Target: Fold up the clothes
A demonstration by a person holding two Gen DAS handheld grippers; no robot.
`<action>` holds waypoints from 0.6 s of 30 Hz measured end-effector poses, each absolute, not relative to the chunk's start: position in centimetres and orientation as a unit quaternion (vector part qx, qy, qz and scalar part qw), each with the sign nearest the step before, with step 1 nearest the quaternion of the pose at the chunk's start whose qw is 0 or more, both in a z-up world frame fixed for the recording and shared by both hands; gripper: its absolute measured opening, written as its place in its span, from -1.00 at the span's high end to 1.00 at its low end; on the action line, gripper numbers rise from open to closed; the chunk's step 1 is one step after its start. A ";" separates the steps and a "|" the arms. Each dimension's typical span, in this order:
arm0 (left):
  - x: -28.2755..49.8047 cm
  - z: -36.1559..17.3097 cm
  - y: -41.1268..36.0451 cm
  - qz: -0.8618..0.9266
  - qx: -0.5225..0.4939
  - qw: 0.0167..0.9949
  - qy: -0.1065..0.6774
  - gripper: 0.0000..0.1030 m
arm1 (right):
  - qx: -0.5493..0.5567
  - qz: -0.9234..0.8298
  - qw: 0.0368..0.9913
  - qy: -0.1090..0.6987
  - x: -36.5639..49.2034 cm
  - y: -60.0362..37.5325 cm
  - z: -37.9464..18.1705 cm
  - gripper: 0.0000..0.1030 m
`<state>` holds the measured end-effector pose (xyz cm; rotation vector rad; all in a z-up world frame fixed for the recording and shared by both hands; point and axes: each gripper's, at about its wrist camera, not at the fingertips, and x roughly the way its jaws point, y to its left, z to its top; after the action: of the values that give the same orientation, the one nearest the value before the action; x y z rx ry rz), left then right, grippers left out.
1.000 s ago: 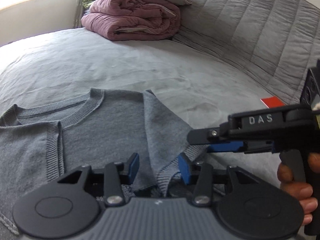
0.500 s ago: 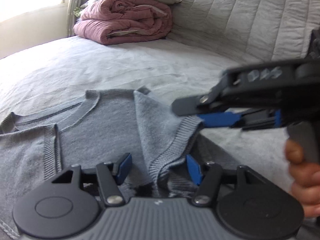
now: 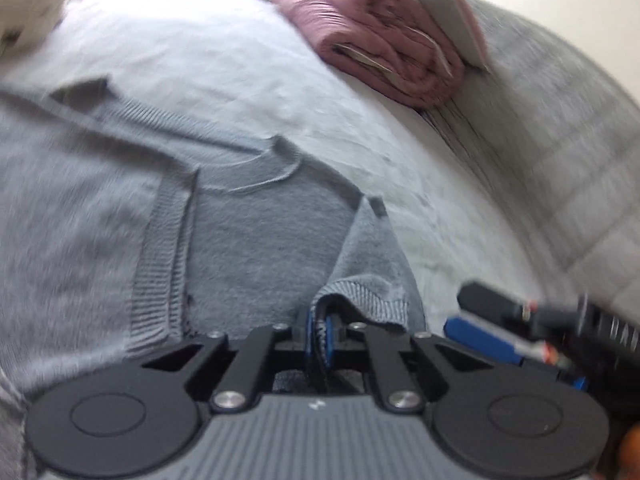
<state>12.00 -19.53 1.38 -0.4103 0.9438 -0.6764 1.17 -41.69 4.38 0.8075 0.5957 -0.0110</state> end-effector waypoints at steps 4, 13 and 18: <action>12.4 0.7 -18.9 -0.302 -0.242 0.802 0.454 0.87 | 0.384 -0.001 0.874 0.299 1.5 -41.2 4.0 0.06; 12.8 0.5 -19.4 -0.290 -0.266 0.797 0.458 0.83 | 0.379 -0.016 0.866 0.326 0.4 -40.9 4.2 0.06; 13.5 0.4 -19.2 -0.280 -0.280 0.793 0.462 0.84 | 0.186 0.007 0.921 0.342 -1.3 -36.7 6.9 0.05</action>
<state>13.51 -19.22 0.42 -0.6017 0.9944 -0.6016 -1.28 -36.68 6.88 0.3825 0.7027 0.0144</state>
